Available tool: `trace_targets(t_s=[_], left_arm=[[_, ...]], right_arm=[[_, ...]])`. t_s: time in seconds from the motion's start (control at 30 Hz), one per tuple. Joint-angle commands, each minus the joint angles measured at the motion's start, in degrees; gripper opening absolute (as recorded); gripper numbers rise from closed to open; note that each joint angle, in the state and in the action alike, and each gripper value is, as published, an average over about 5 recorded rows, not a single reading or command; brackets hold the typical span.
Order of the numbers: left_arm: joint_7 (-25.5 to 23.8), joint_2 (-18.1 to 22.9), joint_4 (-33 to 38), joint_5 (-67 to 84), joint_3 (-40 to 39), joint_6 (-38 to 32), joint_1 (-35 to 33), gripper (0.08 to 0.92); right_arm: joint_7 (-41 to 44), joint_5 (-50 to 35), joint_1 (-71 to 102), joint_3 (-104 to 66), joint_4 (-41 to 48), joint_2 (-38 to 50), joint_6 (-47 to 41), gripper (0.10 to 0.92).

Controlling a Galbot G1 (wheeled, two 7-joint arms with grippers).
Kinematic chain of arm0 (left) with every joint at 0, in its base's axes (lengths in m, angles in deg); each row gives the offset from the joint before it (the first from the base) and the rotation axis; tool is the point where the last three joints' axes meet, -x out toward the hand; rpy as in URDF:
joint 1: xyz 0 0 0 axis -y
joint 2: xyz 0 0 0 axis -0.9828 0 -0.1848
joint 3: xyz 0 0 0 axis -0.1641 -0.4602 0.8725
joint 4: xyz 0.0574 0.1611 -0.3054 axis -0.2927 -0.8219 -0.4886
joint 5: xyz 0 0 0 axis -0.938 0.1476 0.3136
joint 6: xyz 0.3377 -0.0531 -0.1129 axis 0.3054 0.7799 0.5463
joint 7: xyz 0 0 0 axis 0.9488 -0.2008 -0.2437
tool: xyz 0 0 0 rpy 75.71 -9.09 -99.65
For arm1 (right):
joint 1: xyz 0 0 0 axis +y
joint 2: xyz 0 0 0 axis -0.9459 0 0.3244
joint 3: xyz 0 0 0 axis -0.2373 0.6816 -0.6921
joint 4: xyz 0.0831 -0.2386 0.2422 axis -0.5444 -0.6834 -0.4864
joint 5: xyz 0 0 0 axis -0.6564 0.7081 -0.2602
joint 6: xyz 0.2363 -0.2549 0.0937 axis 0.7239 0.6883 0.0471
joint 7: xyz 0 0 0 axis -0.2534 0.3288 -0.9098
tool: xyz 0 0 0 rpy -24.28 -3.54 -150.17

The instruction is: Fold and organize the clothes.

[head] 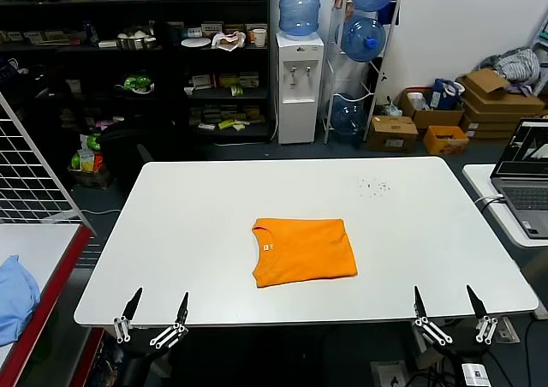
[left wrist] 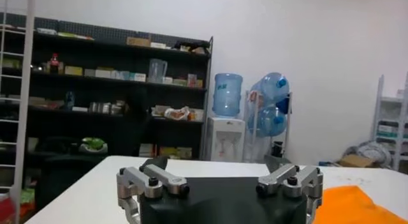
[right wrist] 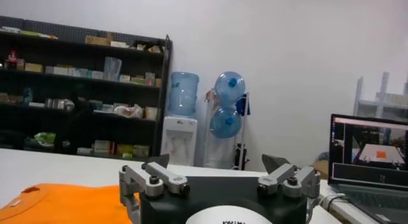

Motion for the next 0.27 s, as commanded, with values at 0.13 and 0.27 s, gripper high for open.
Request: trace_targets(t_s=[0.13,0.27], left_arm=[[-0.50,0.69,0.69,-0.19,1.45,-0.61,-2.14,0.921],[-0.53,0.72,0.77,-0.25,1.55,-0.63,-2.36,0.921]], right_arm=[[0.81,0.76,0.83,-0.17,-0.14,-1.50,1.71,0.921],[0.94,0.78,0.94,-0.17,-0.14,-1.43,1.69,0.921]])
